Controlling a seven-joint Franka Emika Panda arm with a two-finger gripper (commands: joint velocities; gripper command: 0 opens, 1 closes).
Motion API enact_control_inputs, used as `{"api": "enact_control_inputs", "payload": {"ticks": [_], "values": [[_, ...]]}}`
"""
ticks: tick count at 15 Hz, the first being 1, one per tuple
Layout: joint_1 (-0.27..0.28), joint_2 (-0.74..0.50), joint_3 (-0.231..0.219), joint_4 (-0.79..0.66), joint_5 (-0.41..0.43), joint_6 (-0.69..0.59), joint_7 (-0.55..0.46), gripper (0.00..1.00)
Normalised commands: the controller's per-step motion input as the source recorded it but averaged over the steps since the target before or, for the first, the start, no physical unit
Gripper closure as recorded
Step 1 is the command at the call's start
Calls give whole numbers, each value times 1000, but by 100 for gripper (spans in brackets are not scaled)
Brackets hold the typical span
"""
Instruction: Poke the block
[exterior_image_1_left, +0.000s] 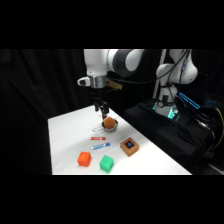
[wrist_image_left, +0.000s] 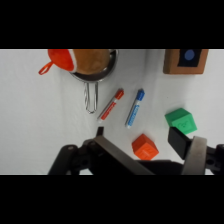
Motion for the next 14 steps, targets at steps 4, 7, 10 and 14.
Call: {"api": "enact_control_inputs", "payload": {"ticks": [4, 7, 10, 14], "values": [[-9, -50, 10, -40, -60, 26, 78, 0], [23, -151, 34, -167, -73, 76, 119, 0], [56, -220, 51, -256, -93, 116, 161, 12], [64, -240, 50, -268, -72, 130, 149, 44]]}}
